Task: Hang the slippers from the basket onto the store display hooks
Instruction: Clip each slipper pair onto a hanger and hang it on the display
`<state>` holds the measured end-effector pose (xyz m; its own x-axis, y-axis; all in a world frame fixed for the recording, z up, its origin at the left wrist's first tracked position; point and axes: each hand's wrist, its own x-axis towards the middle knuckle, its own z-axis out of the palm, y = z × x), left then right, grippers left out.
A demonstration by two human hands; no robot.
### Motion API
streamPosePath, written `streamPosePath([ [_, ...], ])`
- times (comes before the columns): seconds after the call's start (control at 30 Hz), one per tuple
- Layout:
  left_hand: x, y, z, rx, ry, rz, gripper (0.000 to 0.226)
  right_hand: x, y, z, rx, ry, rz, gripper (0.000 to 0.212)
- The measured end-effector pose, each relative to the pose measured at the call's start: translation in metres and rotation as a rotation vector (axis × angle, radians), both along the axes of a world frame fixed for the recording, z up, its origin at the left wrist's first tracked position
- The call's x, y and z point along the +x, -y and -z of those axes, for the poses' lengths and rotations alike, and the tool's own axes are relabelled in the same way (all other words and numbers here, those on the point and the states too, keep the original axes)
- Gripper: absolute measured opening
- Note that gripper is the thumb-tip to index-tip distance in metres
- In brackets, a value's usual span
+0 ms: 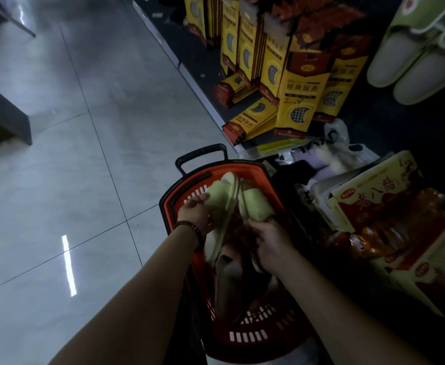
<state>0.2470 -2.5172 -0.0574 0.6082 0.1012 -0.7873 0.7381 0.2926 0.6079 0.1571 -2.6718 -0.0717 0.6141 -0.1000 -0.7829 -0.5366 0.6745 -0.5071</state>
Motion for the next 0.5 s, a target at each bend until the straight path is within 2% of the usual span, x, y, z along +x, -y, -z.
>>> streamPosePath([
  [0.07, -0.009, 0.001, -0.009, 0.049, 0.088, -0.025, 0.038, -0.004, -0.006, -0.005, -0.019, 0.116, 0.056, 0.033],
  [0.17, -0.021, 0.000, -0.019, 0.033, 0.156, -0.004, 0.068, -0.012, -0.014, -0.015, -0.003, 0.240, 0.076, 0.045],
  [0.23, -0.034, 0.002, -0.024, -0.080, 0.159, 0.016, 0.073, -0.016, -0.019, -0.023, 0.010, 0.276, 0.044, 0.044],
  [0.33, -0.051, 0.006, -0.029, -0.221, 0.128, 0.078, 0.065, -0.024, -0.022, -0.028, 0.040, 0.318, -0.021, 0.043],
  [0.43, -0.062, 0.010, -0.036, -0.205, 0.094, 0.144, 0.071, -0.031, -0.019, -0.031, 0.041, 0.214, -0.077, 0.027],
  [0.5, -0.068, 0.011, -0.040, -0.149, 0.076, 0.227, 0.088, -0.035, -0.019, -0.031, 0.043, 0.173, -0.102, 0.025],
])
